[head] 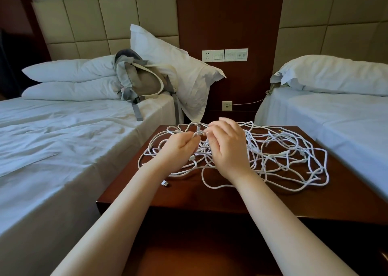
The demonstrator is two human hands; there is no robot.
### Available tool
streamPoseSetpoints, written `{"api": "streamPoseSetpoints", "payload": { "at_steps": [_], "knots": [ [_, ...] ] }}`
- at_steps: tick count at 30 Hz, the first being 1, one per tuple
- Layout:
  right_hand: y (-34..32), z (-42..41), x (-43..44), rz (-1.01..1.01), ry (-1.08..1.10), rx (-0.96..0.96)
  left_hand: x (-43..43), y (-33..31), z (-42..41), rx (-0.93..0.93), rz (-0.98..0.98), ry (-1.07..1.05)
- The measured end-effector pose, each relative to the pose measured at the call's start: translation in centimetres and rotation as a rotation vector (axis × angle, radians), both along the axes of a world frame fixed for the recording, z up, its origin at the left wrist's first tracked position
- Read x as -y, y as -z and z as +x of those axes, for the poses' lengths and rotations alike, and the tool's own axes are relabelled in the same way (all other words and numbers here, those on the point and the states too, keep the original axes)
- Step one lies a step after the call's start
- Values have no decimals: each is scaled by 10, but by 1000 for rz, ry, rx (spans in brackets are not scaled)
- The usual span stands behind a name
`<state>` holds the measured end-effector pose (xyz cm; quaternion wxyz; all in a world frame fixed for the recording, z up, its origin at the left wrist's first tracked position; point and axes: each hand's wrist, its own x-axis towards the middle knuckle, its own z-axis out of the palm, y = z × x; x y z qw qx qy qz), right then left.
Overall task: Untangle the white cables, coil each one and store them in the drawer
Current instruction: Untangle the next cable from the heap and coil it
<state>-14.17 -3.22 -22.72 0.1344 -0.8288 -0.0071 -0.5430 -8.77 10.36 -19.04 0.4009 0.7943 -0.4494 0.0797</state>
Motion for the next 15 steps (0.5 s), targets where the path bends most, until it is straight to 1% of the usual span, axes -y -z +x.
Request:
{"api": "streamPoseSetpoints", "payload": {
  "at_steps": [2, 5, 7, 8, 9, 11, 13, 15],
  "knots": [
    [0, 0, 1, 38, -51, 0, 1, 2, 4, 40, 44, -34],
    [-7, -6, 5, 237, -124, 94, -3, 8, 19, 189, 170, -227],
    [-9, -12, 13, 343, -42, 185, -15, 17, 37, 191, 236, -397],
    [-9, -14, 16, 363, 16, 194, -22, 22, 46, 156, 232, -431],
    [-9, -15, 18, 356, 67, 175, -27, 27, 52, 122, 195, -423],
    [-6, -14, 17, 325, 151, 122, -29, 30, 53, 82, 59, -374],
    [-5, -11, 16, 349, 223, 66, -24, 21, 45, 25, -146, -366],
    [-4, -10, 20, 407, 295, -45, -19, 8, 39, -38, -333, -329]
  ]
}}
